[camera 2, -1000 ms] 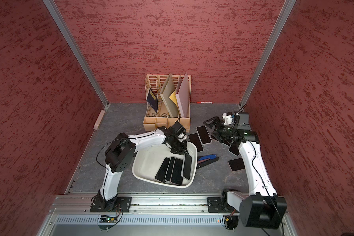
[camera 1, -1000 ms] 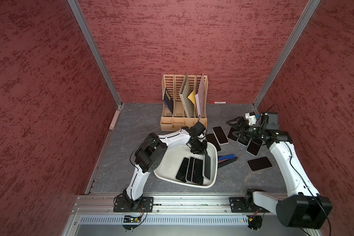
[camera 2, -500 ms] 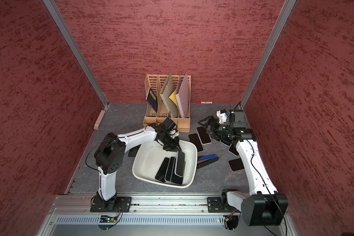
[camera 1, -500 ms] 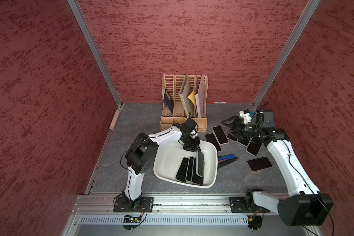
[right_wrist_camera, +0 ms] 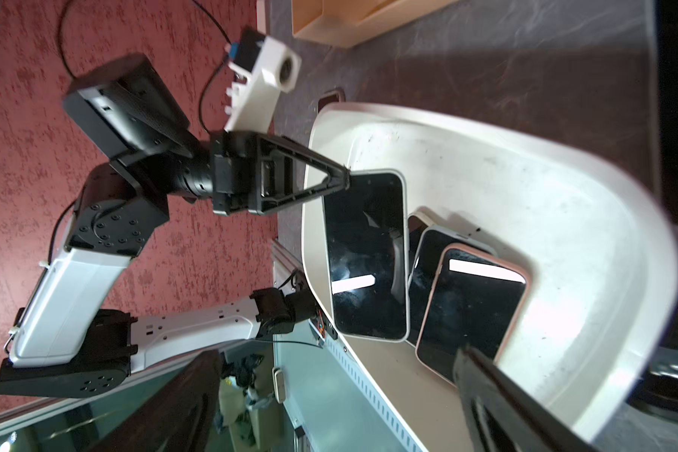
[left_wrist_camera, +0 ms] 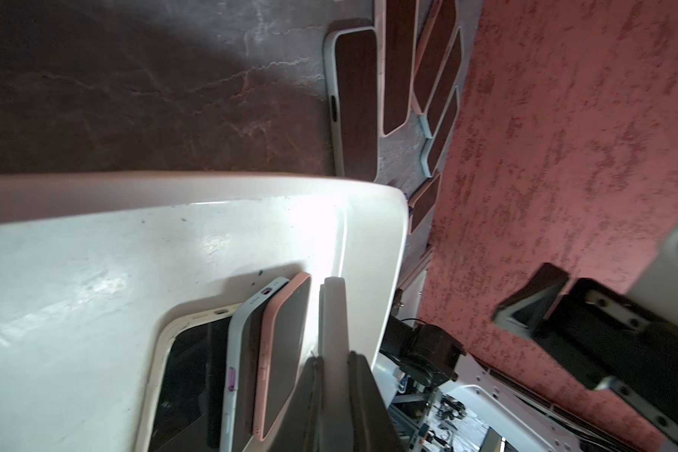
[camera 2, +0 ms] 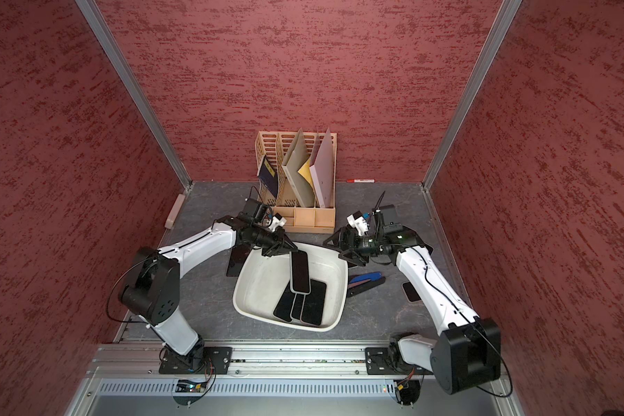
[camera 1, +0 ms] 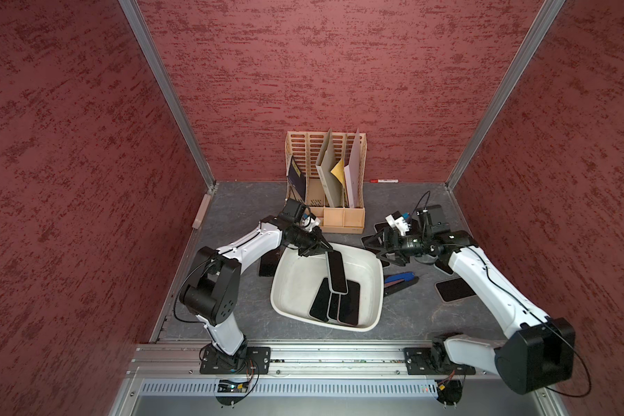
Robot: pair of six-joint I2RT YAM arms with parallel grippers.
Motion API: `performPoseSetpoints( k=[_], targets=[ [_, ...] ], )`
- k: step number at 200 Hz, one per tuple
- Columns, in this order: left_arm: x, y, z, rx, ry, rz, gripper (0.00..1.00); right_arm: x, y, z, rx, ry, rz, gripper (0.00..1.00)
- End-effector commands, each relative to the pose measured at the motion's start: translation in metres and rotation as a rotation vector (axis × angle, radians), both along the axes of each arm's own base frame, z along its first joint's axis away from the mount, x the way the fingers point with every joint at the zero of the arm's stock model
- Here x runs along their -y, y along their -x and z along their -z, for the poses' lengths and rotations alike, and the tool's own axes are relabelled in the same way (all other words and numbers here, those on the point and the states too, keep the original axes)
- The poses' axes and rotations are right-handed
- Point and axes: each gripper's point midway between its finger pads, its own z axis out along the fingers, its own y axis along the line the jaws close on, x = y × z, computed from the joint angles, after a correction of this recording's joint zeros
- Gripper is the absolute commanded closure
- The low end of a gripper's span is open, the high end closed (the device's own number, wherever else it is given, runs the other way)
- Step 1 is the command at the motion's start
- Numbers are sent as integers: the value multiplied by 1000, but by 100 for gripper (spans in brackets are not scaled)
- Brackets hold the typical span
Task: Take the phone out of the storage box
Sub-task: Pick up the phone from the storage box.
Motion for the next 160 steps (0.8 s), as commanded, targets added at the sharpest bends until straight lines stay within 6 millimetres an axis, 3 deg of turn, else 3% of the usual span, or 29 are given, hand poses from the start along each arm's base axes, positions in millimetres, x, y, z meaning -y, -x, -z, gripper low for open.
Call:
performPoseSetpoints(
  k=[1,59,119,135,160],
  targets=[
    [19,-4,-67,100,233,44,100,-16,1,-3,19,-77,-67,2],
    [26,-5,-116,157,438,12,100,-37,-5,-4,-1,-191,-124,2],
    [37,0,-123,164,510,13,100,-55,-7,-24,23,-313,-149,6],
    [39,0,-122,165,513,14,100,-57,-5,-29,34,-340,-151,16],
    [38,-1,-123,167,514,10,99,-56,-1,-37,51,-375,-146,56]
  ],
)
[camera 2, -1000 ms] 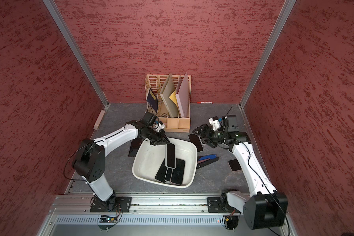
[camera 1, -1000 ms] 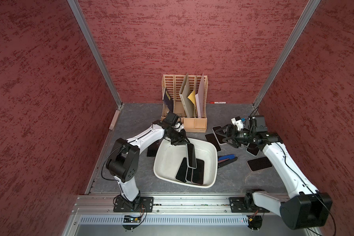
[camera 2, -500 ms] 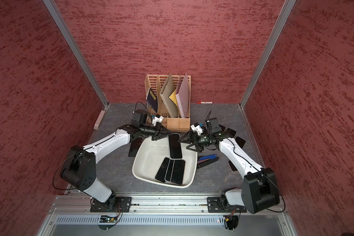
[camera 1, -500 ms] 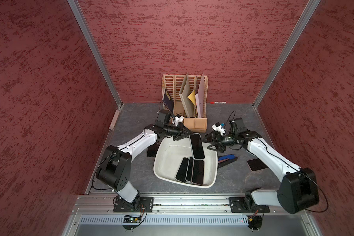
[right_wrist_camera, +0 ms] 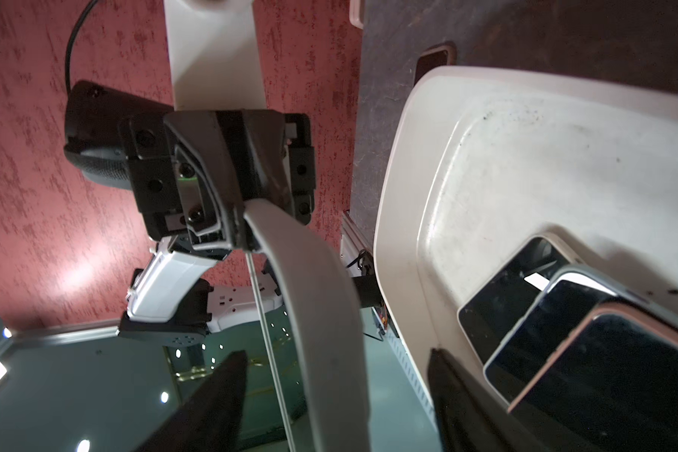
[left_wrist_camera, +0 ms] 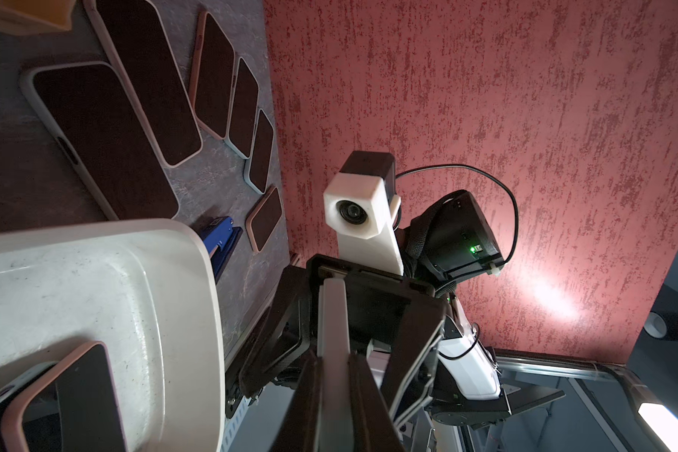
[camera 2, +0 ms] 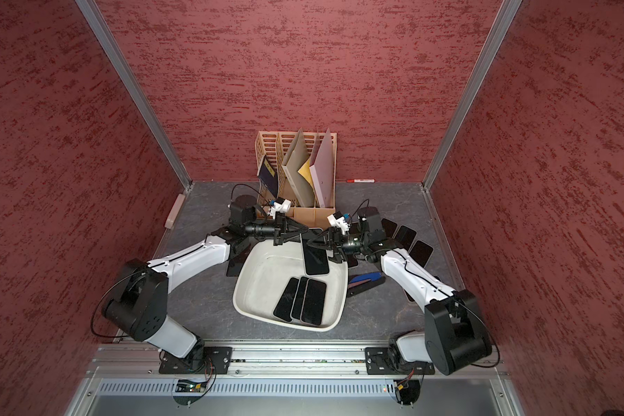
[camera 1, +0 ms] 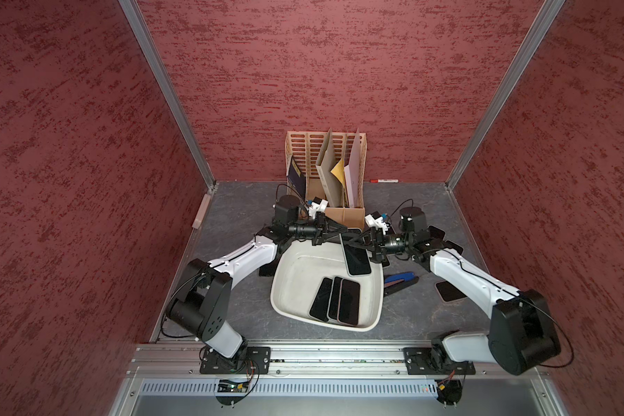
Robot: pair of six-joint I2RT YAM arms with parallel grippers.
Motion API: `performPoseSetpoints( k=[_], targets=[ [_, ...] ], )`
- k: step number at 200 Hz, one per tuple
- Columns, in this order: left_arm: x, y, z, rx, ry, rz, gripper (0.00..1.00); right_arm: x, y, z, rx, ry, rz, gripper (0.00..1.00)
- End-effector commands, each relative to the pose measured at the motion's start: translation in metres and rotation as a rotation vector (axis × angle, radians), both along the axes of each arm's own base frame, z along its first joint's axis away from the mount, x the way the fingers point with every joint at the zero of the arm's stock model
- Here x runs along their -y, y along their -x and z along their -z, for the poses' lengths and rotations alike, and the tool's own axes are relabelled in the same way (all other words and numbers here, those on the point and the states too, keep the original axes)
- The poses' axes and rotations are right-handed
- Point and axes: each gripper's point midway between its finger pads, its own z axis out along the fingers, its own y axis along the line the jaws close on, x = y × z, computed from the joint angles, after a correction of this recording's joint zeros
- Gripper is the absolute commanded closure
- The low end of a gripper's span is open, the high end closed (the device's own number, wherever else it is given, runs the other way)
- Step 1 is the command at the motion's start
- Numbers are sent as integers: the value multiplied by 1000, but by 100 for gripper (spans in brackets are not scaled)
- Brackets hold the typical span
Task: Take the phone out of the storage box
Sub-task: Pick up the phone from the storage box, then place the phone at the center of the board.
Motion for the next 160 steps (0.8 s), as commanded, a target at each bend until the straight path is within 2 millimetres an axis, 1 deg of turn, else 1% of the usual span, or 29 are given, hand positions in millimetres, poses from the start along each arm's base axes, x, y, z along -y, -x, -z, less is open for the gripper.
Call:
performPoseSetpoints(
  k=[1,7,9,13,19,24,28,29,34,36,37,38,39,41,51,64,73,80,91,95,103,106,117,130,137,152,160],
  targets=[
    [2,1,-18,41,50,19,99,-3,6,-24,66,-73,-17,58],
    [3,2,-17,40,50,23,93,-2,7,-25,66,-71,-13,71],
    [3,2,-18,40,51,23,91,-2,8,-25,65,-70,-13,73],
    [3,2,-18,41,51,23,89,-1,9,-24,65,-68,-12,82],
    [4,2,-19,42,51,25,86,-1,10,-25,67,-65,-10,92],
    [4,3,-18,40,50,27,81,0,12,-25,69,-61,-6,100],
    [3,3,-19,41,50,29,75,1,12,-27,76,-59,-3,100],
    [3,3,-19,42,49,29,72,1,12,-26,75,-58,-2,100],
    [3,4,-19,45,46,29,51,2,13,-28,80,-54,-1,100],
    [3,4,-18,43,43,28,34,2,13,-28,81,-52,0,100],
    [2,4,-18,44,42,27,17,2,13,-28,81,-51,2,100],
    [2,4,-18,44,40,27,8,2,14,-28,83,-50,2,100],
    [2,4,-18,44,38,26,4,2,14,-28,83,-49,3,100],
    [2,5,-17,45,34,25,1,3,14,-30,88,-47,5,100],
    [-3,6,-13,46,3,16,0,5,15,-32,100,-29,13,100],
    [-12,9,-5,58,-62,-8,0,13,16,-34,110,25,40,100],
    [-24,9,4,65,-130,-49,0,22,15,-36,120,71,69,100],
    [-35,9,11,76,-190,-89,0,35,11,-37,131,121,117,100],
    [-59,13,28,74,-333,-157,0,60,6,-31,108,222,206,100],
    [-68,15,34,77,-388,-180,0,73,3,-29,103,261,249,100],
    [-86,20,46,76,-485,-214,0,100,-3,-20,66,356,350,100],
    [-92,22,51,76,-522,-223,0,113,-6,-17,50,391,401,100],
    [-108,31,62,79,-615,-237,0,154,-6,-3,-27,514,546,100],
    [-116,43,66,102,-649,-226,0,195,6,16,-127,671,678,100],
    [-119,48,68,108,-659,-221,0,209,16,23,-170,741,718,100],
    [-122,60,72,117,-668,-207,0,221,38,35,-252,818,757,100],
    [-124,64,75,121,-666,-204,0,222,50,42,-292,823,775,100]
  ],
)
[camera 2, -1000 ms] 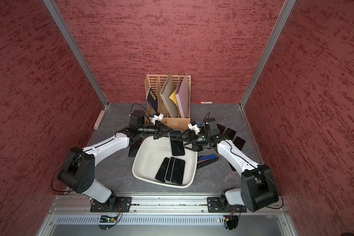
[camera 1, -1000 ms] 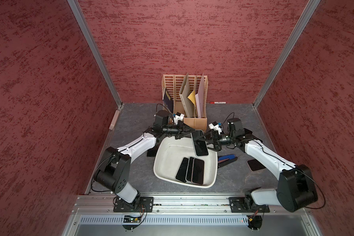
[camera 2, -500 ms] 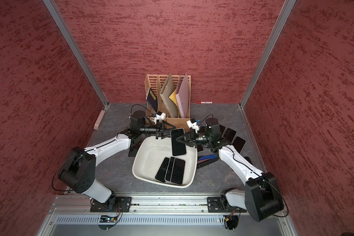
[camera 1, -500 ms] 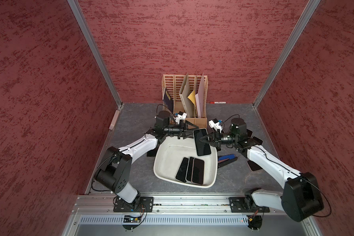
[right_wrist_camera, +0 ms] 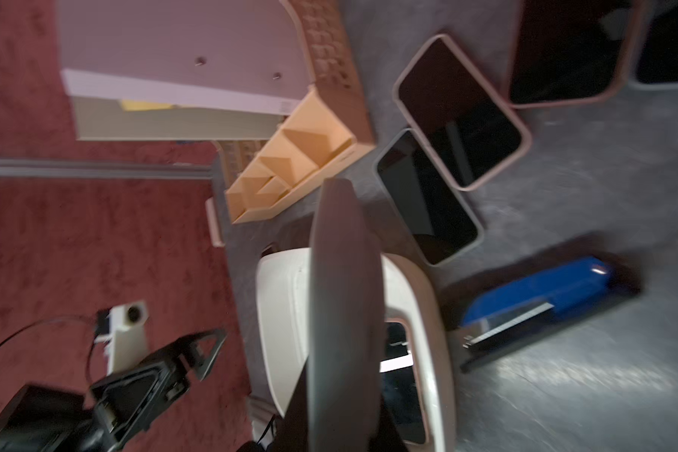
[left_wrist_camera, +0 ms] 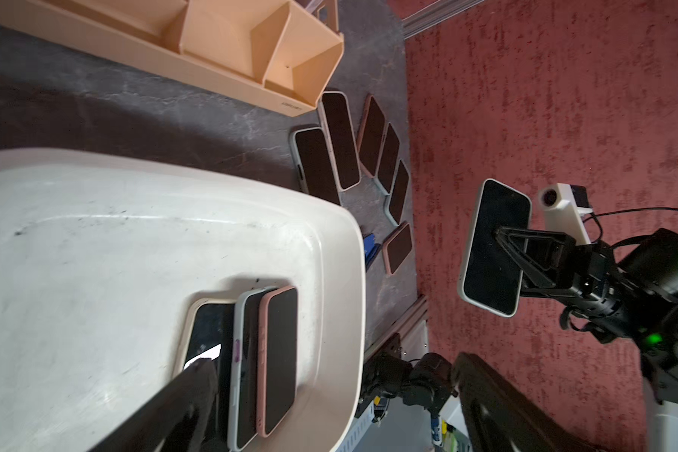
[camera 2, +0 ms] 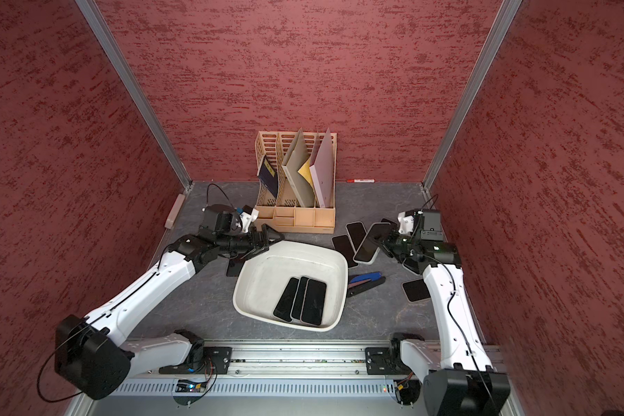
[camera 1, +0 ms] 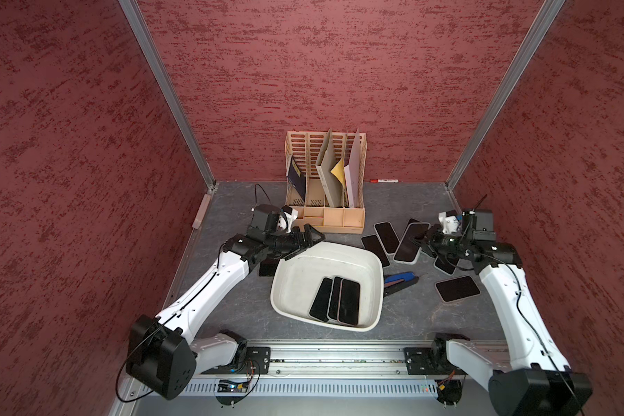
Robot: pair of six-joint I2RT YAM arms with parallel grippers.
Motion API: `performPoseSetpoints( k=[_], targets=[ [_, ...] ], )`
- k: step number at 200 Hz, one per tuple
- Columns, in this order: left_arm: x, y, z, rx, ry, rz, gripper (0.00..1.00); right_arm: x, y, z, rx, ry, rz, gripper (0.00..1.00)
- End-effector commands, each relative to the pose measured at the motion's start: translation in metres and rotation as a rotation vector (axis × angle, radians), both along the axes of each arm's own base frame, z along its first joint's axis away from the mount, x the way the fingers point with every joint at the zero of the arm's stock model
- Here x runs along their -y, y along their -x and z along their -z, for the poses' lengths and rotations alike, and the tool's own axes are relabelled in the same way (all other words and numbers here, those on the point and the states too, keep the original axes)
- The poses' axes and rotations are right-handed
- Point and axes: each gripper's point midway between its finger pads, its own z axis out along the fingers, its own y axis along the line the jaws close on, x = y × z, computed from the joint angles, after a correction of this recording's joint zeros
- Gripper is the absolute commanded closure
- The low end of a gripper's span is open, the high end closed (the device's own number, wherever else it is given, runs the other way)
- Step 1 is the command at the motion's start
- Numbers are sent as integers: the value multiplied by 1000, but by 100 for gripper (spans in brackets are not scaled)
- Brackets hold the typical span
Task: Take the phone out of the storage box
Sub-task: Place the phone at the center of the board.
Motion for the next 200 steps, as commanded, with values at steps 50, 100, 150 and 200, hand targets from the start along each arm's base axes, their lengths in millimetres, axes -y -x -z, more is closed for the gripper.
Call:
performPoseSetpoints(
  k=[50,100,150,200],
  targets=[
    [-23,27,32,69,-157,56,0,22,124,100,-428,75,247,100],
    [-24,31,8,225,-144,96,0,12,125,146,-447,-56,343,100],
    [-32,46,13,240,-153,118,0,13,97,161,-379,-56,335,100],
    [-30,45,17,188,-106,93,0,18,61,166,-288,-36,336,100]
  ],
)
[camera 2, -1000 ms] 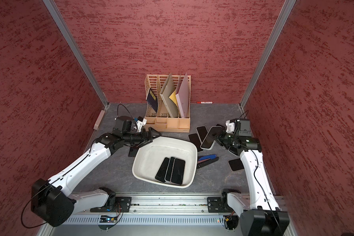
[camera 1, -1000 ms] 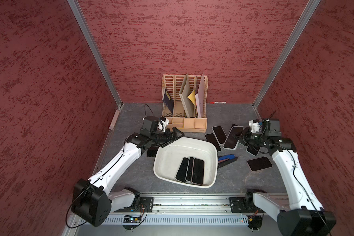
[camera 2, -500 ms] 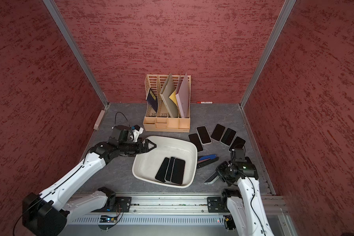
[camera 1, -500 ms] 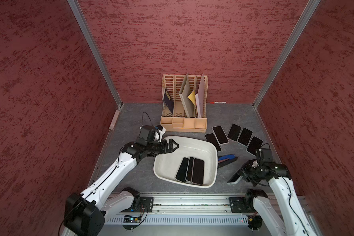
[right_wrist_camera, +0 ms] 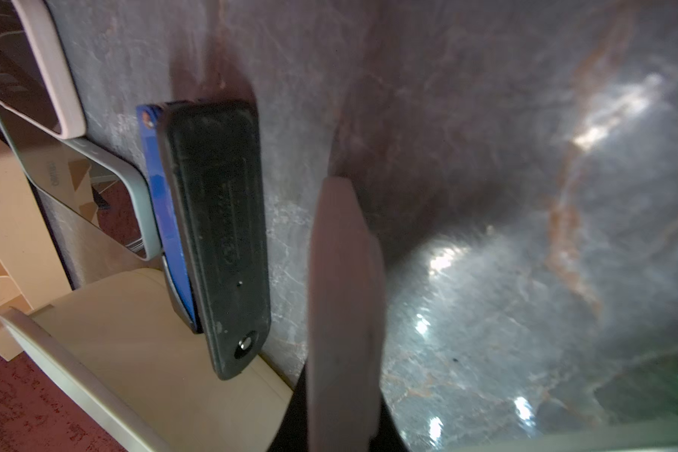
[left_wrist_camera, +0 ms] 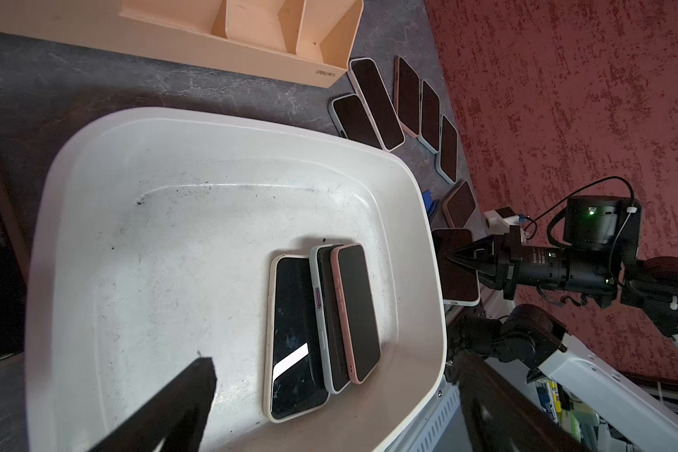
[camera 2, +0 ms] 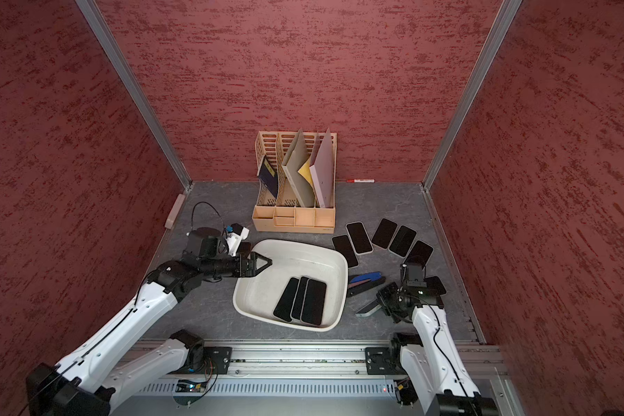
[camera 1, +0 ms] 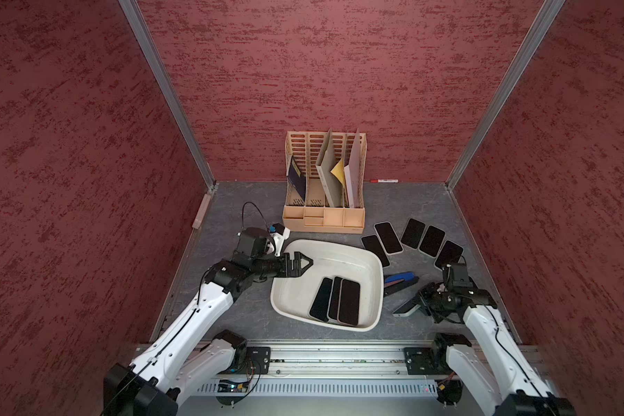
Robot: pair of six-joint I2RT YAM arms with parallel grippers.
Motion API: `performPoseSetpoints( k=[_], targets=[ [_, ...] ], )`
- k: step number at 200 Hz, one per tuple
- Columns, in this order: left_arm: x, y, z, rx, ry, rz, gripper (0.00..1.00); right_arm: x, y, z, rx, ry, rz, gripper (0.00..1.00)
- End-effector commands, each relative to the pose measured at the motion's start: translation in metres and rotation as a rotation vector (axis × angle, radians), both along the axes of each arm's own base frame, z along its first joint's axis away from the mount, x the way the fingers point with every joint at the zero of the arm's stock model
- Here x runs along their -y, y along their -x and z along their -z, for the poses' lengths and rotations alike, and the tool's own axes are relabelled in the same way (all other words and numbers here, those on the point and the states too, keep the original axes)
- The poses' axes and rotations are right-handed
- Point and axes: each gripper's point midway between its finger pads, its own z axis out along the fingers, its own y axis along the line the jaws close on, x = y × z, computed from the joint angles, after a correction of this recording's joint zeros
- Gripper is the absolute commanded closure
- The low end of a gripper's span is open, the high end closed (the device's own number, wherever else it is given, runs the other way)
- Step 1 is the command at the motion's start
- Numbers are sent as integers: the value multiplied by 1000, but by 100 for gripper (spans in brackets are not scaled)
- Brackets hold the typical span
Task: Take the phone out of the storage box
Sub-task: Place the phone at the center of the board.
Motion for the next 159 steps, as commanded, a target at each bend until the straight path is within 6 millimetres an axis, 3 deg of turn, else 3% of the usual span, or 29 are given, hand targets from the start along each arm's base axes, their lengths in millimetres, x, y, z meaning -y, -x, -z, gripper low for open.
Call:
performPoseSetpoints(
  k=[1,59,72,78,92,123,143,159],
  targets=[
    [2,0,-2,-10,28,2,0,2,-37,-11,144,14,-3,100],
    [5,-2,12,-62,34,-1,0,2,-62,-1,183,33,-41,100],
    [6,-4,14,-73,44,-10,0,2,-64,1,181,36,-45,92],
    [7,-4,15,-76,48,-12,0,2,-63,2,177,33,-44,86],
    [8,-6,16,-78,58,-17,0,1,-60,2,161,27,-50,57],
    [10,-4,21,-84,46,2,0,5,-42,-7,118,65,-71,16],
    [15,0,25,-95,19,40,0,11,-27,-22,86,120,-98,3],
    [21,2,28,-94,-19,82,0,19,-16,-36,52,179,-117,2]
  ],
)
